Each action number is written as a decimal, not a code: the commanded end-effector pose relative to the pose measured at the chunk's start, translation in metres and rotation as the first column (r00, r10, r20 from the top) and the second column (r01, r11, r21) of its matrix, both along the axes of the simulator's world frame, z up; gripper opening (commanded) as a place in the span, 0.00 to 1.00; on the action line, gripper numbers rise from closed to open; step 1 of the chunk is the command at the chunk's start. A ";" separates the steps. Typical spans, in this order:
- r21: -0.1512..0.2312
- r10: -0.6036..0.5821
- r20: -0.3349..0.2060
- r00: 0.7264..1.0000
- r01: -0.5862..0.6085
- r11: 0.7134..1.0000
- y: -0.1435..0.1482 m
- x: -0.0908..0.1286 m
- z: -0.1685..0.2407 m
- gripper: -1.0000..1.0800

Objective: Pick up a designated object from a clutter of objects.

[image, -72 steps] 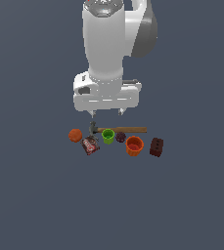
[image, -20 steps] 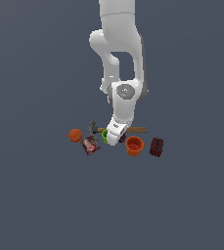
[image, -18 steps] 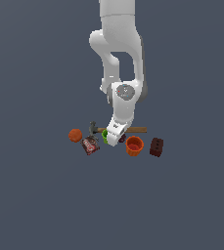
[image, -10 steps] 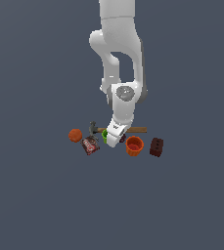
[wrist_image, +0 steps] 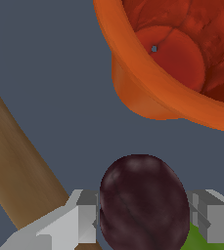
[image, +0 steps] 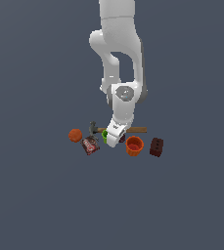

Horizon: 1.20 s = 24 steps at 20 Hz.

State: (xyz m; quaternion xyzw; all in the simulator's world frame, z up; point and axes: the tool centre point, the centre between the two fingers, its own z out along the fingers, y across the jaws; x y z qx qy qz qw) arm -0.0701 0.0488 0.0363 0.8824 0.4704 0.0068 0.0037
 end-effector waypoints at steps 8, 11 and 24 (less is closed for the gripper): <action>0.000 0.000 -0.001 1.000 0.000 1.000 -0.006 -0.004 0.024 0.00; -0.001 0.000 -0.002 1.000 0.000 1.000 -0.010 -0.006 0.039 0.00; 0.002 0.002 -0.006 1.000 -0.002 1.000 -0.034 -0.021 0.143 0.00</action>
